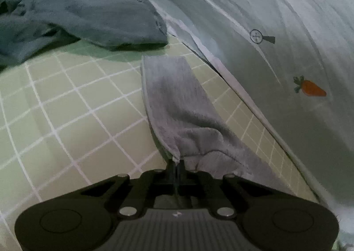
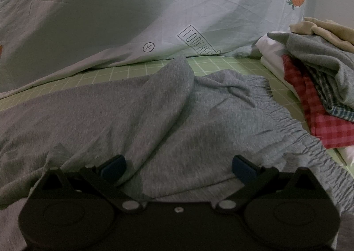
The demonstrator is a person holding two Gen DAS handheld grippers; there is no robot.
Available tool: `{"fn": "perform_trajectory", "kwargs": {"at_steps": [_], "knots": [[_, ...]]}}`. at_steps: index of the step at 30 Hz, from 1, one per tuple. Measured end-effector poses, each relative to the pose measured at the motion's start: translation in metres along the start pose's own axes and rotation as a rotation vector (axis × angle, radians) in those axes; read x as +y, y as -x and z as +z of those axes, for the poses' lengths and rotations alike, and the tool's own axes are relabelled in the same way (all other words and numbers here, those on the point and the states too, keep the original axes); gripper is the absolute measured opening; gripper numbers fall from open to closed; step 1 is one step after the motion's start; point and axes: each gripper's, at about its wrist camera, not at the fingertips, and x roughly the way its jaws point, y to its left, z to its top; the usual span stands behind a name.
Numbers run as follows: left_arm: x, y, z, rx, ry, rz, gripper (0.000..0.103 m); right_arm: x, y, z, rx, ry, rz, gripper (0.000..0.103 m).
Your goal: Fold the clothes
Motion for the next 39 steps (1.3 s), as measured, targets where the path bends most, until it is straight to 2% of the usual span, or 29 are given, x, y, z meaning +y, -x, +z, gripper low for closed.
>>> {"fn": "perform_trajectory", "kwargs": {"at_steps": [2, 5, 11, 14, 16, 19, 21, 23, 26, 28, 30, 33, 37, 39], "knots": [[0.005, 0.008, 0.008, -0.026, -0.02, 0.015, 0.0, 0.0, 0.0, 0.0, 0.0, 0.0, 0.0, 0.103], [0.022, 0.036, 0.027, -0.111, -0.034, 0.062, 0.0, 0.0, 0.0, 0.0, 0.0, -0.001, -0.002, 0.103], [0.07, 0.096, 0.08, -0.295, -0.048, 0.255, 0.0, 0.0, 0.0, 0.0, 0.0, 0.001, -0.002, 0.103], [0.09, 0.105, 0.089, -0.296, -0.037, 0.356, 0.0, 0.0, 0.0, 0.0, 0.0, 0.001, -0.002, 0.103], [0.096, 0.099, 0.089, -0.225, -0.063, 0.421, 0.001, 0.0, 0.0, -0.001, 0.0, 0.002, -0.005, 0.103], [0.095, 0.09, 0.077, -0.157, -0.125, 0.496, 0.006, 0.0, 0.0, 0.0, 0.002, 0.002, -0.007, 0.103], [0.094, 0.087, 0.066, -0.136, -0.163, 0.532, 0.016, 0.0, 0.0, 0.001, 0.009, 0.004, -0.007, 0.103], [0.093, 0.091, 0.059, -0.14, -0.185, 0.496, 0.027, 0.0, 0.0, 0.004, 0.021, 0.007, -0.006, 0.103], [0.083, 0.094, 0.054, -0.152, -0.254, 0.48, 0.035, -0.003, -0.001, 0.019, 0.064, 0.005, 0.006, 0.103], [0.072, 0.092, 0.052, -0.169, -0.295, 0.467, 0.043, -0.006, 0.004, 0.031, 0.01, 0.005, -0.009, 0.103], [0.061, 0.087, 0.048, -0.176, -0.324, 0.433, 0.046, -0.013, 0.005, 0.046, -0.028, -0.007, -0.012, 0.103], [0.042, 0.071, 0.037, -0.133, -0.371, 0.348, 0.05, -0.029, -0.007, 0.063, -0.046, -0.053, -0.035, 0.103], [0.012, 0.043, 0.007, -0.067, -0.512, 0.261, 0.059, -0.05, -0.029, 0.064, -0.002, -0.09, -0.078, 0.103], [0.006, 0.03, -0.007, -0.027, -0.551, 0.244, 0.059, -0.06, -0.04, 0.063, 0.03, -0.101, -0.083, 0.103]]}}
